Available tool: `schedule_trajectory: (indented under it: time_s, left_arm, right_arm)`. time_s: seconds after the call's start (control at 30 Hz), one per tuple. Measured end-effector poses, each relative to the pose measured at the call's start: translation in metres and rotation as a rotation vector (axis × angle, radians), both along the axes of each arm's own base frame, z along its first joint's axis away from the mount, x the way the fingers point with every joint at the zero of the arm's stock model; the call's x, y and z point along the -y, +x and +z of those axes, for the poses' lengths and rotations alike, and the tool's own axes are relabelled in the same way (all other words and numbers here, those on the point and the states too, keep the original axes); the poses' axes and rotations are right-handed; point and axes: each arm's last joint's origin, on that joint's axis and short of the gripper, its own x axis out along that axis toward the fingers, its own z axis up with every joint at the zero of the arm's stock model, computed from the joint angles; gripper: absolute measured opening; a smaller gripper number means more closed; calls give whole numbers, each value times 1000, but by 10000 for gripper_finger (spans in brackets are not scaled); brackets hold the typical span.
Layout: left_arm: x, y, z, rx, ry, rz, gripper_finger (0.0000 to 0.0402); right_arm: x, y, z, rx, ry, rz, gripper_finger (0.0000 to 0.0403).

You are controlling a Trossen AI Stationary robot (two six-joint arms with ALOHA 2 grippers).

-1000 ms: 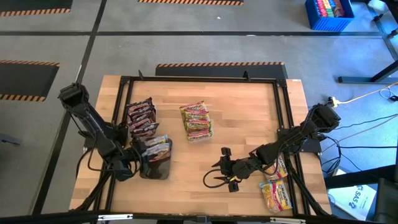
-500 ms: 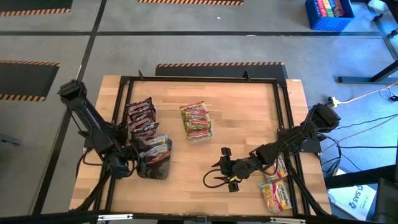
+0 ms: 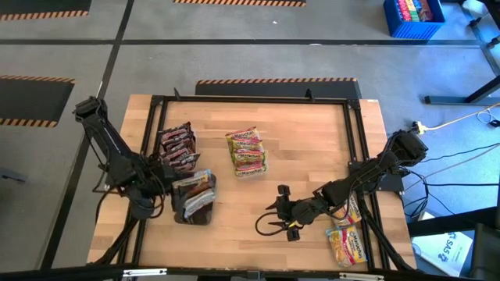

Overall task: Sort Maruchan noodles
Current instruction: Put the blue noodle pack into the black bin

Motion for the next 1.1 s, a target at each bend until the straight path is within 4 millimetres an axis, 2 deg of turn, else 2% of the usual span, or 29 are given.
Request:
schedule_trajectory:
  time_s: [0.13,0.3,0.67,0.8,0.93,1.1]
  left_arm:
    - [11,8,7,39,18,-59,193]
    - [28,22,13,46,-8,-236,193]
    - [52,75,-9,102,-19,-464,192]
    - [56,88,-21,116,-27,-471,192]
    - [60,94,-33,111,-44,-473,192]
    - [63,97,-41,93,-35,-472,192]
  right_arm:
    - [0,0,1,5,1,2,209]
    - [-1,0,1,-1,12,18,209]
    - [6,-19,26,-77,127,69,209]
    - [6,-34,32,-157,170,42,209]
    - [-4,-56,30,-270,180,11,209]
    - [-15,-87,26,-399,179,-128,209]
